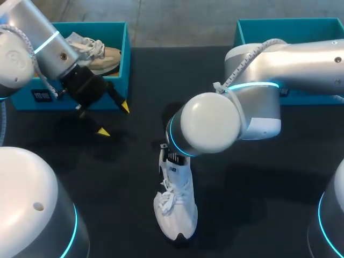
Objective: Take the shoe out of the shoebox, open the shoe tongue, remove and reinsert the insole, then place the shoe into the shoebox
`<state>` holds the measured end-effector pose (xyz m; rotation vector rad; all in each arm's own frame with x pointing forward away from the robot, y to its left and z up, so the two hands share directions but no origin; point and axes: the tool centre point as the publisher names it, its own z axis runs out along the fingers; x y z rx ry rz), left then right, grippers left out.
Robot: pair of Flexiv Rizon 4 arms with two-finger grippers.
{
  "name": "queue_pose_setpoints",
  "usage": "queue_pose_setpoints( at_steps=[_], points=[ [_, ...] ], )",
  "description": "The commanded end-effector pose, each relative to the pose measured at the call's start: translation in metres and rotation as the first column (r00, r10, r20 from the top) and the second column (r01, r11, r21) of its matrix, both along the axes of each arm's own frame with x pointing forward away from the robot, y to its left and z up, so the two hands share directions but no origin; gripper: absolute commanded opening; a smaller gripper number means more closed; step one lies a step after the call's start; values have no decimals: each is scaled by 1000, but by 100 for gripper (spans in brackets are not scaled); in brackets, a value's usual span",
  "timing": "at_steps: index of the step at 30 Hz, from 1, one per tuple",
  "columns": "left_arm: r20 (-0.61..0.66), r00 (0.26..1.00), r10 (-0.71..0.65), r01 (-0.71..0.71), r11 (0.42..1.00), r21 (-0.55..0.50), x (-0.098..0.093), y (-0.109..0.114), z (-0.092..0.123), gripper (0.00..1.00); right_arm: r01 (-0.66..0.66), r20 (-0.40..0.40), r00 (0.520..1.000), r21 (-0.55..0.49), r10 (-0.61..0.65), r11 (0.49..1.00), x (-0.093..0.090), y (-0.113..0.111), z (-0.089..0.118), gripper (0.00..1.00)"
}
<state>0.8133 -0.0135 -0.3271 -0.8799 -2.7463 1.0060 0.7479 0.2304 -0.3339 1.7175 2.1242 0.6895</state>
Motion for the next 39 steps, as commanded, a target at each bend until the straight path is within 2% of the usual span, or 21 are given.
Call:
queue_pose_setpoints(
  at_steps=[1,19,31,34,39],
  points=[
    [1,1000,0,0,1000,3,0,0,0,100,35,122,992,47,-41,998,2,7,-18,0],
    [1,1000,0,0,1000,3,0,0,0,100,44,95,994,65,-50,997,9,3,-51,0],
    [1,1000,0,0,1000,3,0,0,0,100,46,21,999,35,-46,998,8,5,-74,0],
    [1,1000,0,0,1000,3,0,0,0,100,46,25,999,44,-47,998,5,4,-72,0],
    [1,1000,0,0,1000,3,0,0,0,100,54,93,994,31,-57,998,-3,5,-46,0]
  ],
)
